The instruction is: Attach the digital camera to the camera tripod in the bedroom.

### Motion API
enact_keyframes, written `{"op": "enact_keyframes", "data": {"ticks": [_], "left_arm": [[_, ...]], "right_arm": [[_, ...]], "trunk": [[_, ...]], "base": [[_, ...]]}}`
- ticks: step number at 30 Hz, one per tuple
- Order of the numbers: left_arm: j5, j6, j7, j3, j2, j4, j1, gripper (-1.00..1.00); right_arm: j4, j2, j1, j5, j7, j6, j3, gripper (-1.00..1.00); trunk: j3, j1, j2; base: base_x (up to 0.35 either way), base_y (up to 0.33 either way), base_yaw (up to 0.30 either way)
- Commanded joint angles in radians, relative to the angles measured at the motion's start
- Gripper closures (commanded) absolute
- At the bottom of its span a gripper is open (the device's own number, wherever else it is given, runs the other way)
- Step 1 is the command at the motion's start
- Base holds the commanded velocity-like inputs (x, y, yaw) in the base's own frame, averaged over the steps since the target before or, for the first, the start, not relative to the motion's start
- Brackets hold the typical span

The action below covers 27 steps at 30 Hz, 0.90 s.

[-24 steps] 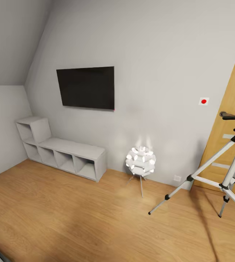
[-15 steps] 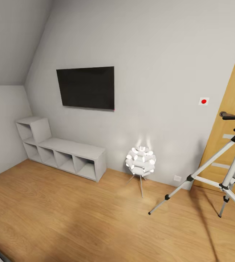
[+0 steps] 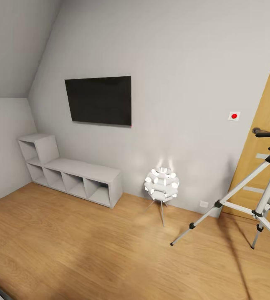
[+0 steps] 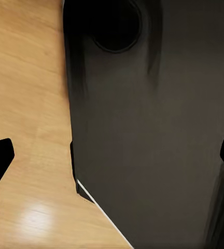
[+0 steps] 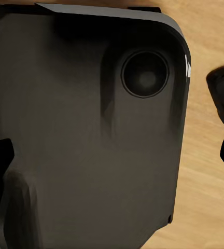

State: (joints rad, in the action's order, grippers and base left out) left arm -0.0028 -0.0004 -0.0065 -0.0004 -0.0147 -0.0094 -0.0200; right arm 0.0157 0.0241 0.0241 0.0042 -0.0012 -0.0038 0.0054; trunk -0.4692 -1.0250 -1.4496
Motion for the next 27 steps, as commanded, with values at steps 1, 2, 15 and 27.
{"op": "enact_keyframes", "data": {"ticks": [1, 2, 15, 27], "left_arm": [[0.000, 0.000, -0.001, 0.000, 0.000, -0.001, 0.000, -1.00], [0.000, 0.000, -0.001, 0.000, 0.000, -0.001, 0.000, -1.00], [0.013, 0.009, 0.000, 0.007, -0.028, -0.010, 0.000, -1.00], [0.018, 0.014, -0.001, 0.010, -0.035, -0.013, 0.004, -1.00]], "right_arm": [[0.000, 0.000, 0.000, 0.000, 0.000, 0.000, 0.000, -1.00], [0.000, 0.000, 0.000, 0.000, 0.000, 0.000, 0.000, -1.00], [0.012, -0.006, 0.020, -0.008, 0.000, -0.007, -0.004, -1.00], [0.015, -0.017, 0.025, -0.004, 0.000, -0.010, -0.002, -1.00]], "trunk": [[-0.001, 0.000, 0.000], [-0.001, 0.000, 0.000], [-0.001, 0.000, 0.000], [-0.001, 0.000, 0.000]], "base": [[0.000, 0.000, 0.000], [0.000, 0.000, 0.000], [-0.087, 0.078, 0.000], [-0.228, 0.206, 0.000]]}}
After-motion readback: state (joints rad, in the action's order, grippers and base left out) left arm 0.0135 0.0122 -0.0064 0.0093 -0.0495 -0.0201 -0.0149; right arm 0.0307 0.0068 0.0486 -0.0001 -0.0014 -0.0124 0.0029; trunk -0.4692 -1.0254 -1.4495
